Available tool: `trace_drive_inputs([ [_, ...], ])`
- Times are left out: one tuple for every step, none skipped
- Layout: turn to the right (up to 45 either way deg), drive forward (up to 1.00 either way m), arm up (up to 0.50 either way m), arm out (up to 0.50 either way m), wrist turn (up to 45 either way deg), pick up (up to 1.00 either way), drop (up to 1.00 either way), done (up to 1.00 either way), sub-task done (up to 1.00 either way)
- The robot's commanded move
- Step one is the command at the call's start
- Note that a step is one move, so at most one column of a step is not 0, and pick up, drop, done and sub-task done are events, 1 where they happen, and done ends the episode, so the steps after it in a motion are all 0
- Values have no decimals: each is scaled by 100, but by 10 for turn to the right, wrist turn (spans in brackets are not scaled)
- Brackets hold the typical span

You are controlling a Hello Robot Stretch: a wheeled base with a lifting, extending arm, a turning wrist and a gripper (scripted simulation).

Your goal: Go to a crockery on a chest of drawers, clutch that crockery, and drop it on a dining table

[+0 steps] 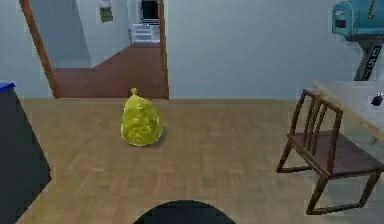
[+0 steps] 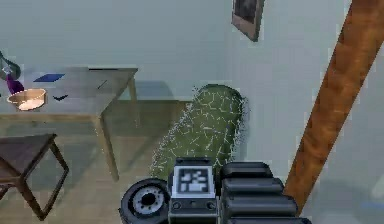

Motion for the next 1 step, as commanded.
trace_drive_inputs([
  [0,100,0,0,0,0,0,0,0],
])
